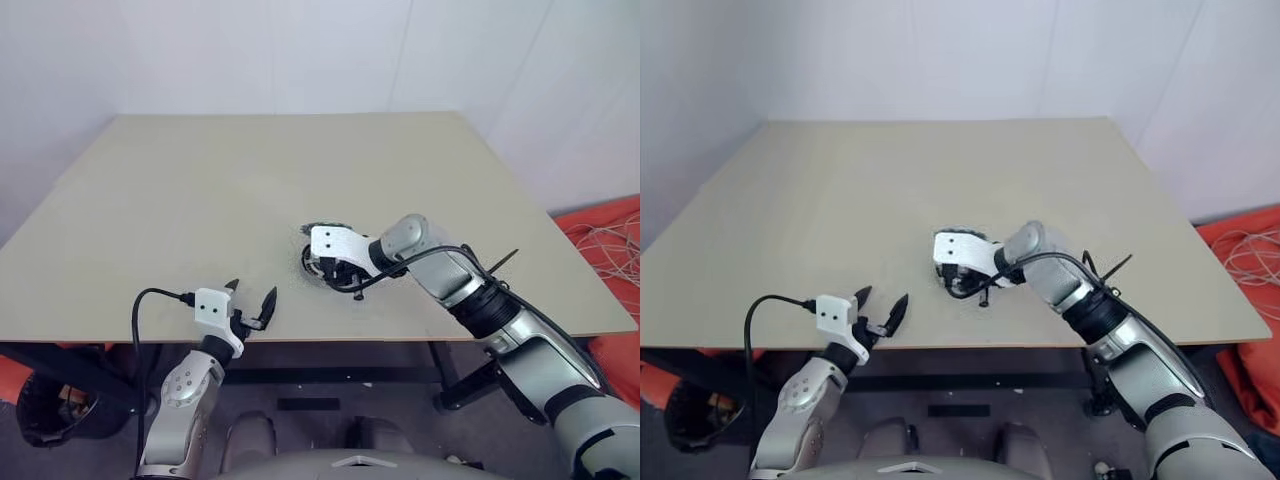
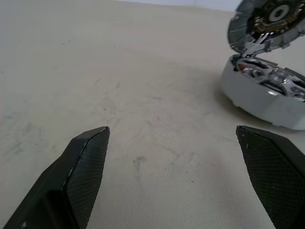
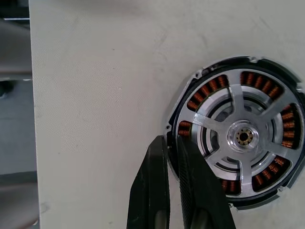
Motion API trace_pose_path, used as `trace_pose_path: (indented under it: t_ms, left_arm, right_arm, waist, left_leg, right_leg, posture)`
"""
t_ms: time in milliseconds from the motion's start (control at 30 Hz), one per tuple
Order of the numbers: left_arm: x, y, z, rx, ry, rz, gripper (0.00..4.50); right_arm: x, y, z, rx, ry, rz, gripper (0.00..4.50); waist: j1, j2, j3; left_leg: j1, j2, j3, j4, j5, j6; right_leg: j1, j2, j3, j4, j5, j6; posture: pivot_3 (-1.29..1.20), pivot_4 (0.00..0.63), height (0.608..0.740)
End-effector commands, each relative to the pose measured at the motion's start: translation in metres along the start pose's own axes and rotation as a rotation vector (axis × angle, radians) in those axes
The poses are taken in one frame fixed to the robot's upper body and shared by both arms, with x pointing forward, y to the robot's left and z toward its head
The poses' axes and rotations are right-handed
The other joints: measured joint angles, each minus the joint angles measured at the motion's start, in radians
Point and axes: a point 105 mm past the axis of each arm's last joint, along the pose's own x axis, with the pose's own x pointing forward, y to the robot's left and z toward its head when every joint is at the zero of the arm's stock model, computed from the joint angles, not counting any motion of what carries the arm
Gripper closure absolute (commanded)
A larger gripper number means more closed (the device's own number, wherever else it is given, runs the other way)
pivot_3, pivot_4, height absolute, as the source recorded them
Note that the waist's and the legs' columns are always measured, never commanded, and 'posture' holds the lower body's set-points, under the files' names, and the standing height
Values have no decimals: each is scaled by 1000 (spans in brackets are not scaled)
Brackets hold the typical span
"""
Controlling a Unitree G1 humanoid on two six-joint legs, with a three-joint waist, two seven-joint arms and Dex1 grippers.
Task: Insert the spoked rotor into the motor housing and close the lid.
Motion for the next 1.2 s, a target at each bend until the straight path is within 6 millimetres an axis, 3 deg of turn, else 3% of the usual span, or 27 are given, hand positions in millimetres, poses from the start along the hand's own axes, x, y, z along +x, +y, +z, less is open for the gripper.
trace_pose_path:
  t_ms: [33,200,500,733,1100,1200]
  left_arm:
    - [3,-2,15,7,-55,-9,0]
    - [4,-4,16,5,-55,-11,0]
    - [5,-4,17,-1,-54,-19,0]
    - [5,-4,18,-2,-53,-18,0]
    - [3,-3,16,-1,-49,-10,0]
    - [2,-3,15,-2,-46,-10,0]
  right_arm:
    - [-13,0,-2,138,-3,-43,4495]
    - [-21,1,-6,200,19,-96,4495]
    - [-34,6,5,321,-12,-83,4495]
    - [-17,10,22,482,-53,-54,4495]
    - [24,-17,37,742,-96,-132,4495]
    - [31,-25,44,821,-126,-158,4495]
  waist:
    - [1,0,0]
    - [12,0,0]
    - [12,2,1]
    - [7,2,1]
    - [-46,0,1]
    - [-56,3,2]
  left_leg:
    - [0,0,0,0,0,0]
    - [-1,0,0,-1,0,0]
    - [0,0,0,-1,0,0]
    - [0,1,0,-1,1,-1]
    - [12,1,-3,-4,4,-7]
    - [14,0,-10,-4,3,-7]
  right_leg:
    - [0,0,0,0,0,-1]
    - [0,0,0,-2,2,-4]
    - [0,0,0,-2,0,0]
    - [-1,1,0,-1,0,0]
    - [2,1,-1,0,-1,2]
    - [1,1,-12,-9,-1,2]
  posture:
    - [0,0,740]
    - [0,0,740]
    - [0,0,740]
    - [0,0,740]
    - [0,0,740]
    - [0,0,740]
